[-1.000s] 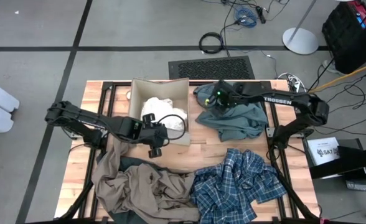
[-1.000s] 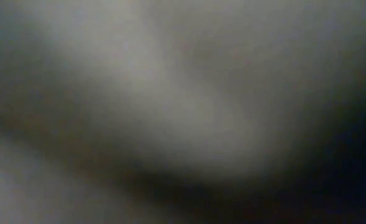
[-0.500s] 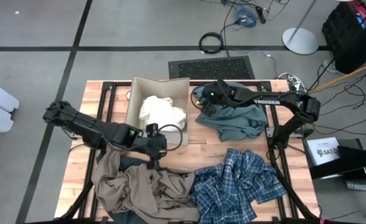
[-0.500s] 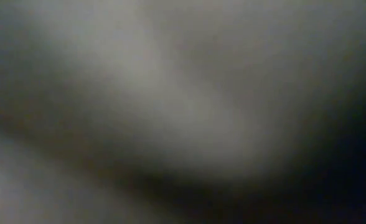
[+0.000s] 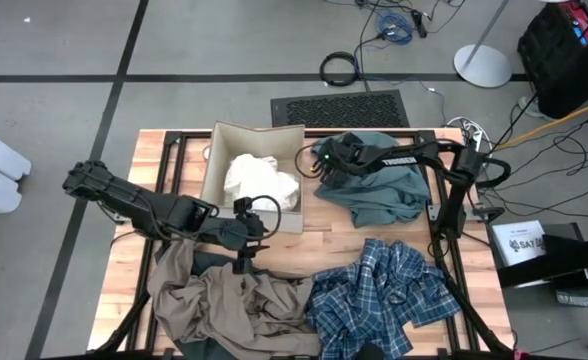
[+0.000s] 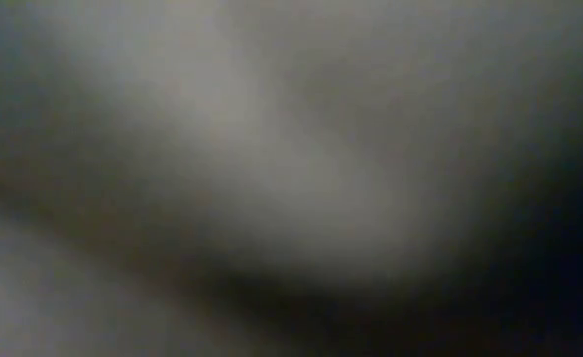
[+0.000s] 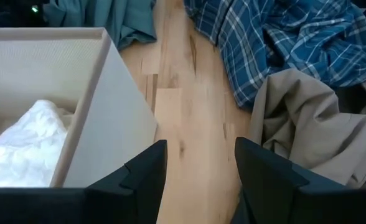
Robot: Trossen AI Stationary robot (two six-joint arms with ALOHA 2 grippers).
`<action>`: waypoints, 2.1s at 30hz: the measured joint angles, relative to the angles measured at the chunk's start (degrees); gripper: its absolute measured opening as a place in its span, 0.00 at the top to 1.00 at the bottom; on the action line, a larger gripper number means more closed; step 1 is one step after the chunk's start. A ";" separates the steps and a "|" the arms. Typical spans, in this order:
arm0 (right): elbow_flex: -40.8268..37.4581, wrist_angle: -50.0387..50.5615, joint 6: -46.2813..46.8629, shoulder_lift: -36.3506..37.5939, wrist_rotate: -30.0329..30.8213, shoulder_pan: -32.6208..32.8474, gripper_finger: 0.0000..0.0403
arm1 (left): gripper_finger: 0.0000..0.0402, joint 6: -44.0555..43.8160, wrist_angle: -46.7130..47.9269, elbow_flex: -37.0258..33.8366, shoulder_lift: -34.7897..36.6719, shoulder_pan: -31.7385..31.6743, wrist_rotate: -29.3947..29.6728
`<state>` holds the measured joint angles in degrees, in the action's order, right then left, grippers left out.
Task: Sort clothes
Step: Put the gray jeans into the white laundry bin
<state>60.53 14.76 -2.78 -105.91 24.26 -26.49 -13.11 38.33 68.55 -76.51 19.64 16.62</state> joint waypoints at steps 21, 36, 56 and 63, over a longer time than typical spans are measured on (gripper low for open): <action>-0.06 18.20 8.94 29.30 -0.59 11.24 0.99 | 0.51 6.49 -0.35 -0.02 -0.02 0.00 0.09; -0.04 16.28 14.40 60.62 -16.99 28.90 0.99 | 0.51 25.41 -24.76 -0.09 -0.09 -0.11 6.61; -0.02 14.96 9.81 55.11 -26.13 34.48 0.98 | 0.51 44.98 -53.26 -0.07 -7.65 -5.46 -2.38; -0.02 14.99 9.26 54.63 -27.09 34.48 0.98 | 0.51 42.94 -55.17 -0.04 -9.51 -6.37 -1.37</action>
<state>60.51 29.75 6.48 -51.28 -2.82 7.99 29.83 -16.84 68.51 -86.02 13.26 15.25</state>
